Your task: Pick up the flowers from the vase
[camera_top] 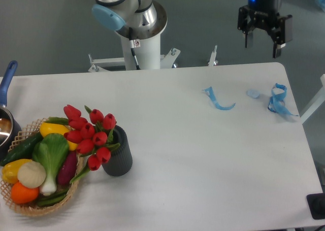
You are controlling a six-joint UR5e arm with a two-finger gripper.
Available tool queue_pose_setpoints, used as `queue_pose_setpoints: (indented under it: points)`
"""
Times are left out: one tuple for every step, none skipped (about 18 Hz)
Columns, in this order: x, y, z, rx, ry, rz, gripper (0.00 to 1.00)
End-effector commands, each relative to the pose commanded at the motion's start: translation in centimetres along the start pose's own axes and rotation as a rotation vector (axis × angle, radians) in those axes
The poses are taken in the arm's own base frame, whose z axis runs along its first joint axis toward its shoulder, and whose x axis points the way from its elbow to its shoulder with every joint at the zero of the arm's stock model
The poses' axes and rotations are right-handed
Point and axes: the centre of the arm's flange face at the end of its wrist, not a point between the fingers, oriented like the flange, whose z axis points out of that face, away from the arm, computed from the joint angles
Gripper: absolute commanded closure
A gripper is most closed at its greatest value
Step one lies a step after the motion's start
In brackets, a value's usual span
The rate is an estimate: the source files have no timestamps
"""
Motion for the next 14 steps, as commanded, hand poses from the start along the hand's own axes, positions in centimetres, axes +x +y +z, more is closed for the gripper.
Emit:
queue_pose_setpoints:
  points:
    - [0.0, -0.1, 0.0, -0.001, -0.001, 0.006, 0.0]
    - [-0.1, -0.1, -0.1, -0.003, -0.001, 0.008, 0.0]
    - [-0.1, -0.2, -0.1, -0.003, -0.003, 0.01, 0.0]
    - [0.0, -0.2, -0.1, 0.001, -0.001, 0.008, 0.0]
    - [0.0, -0.2, -0.1, 0.002, -0.002, 0.005, 0.0]
    - [0.4, -0.2, 0.3, 0.005, 0.007, -0.001, 0.0]
    - [0.7, -0.3, 0.6, 0.009, 0.014, -0.004, 0.0]
    - [0.9, -0.7, 0.8, 0.013, 0.017, -0.003, 0.0]
    - [1.2, -0.8, 0.8, 0.017, 0.02, -0.007, 0.0]
    - [1.4, -0.9, 1.1, 0.028, 0.024, -0.011, 0.0]
    - [1.8, -1.1, 1.4, 0.043, 0.026, -0.026, 0.0]
    - [2.4, -1.3, 2.0, 0.066, 0.035, -0.066, 0.0]
    - [2.8, -1.6, 2.4, 0.093, 0.038, -0.118, 0.0]
    - [3.1, -1.9, 2.9, 0.126, 0.042, -0.175, 0.0]
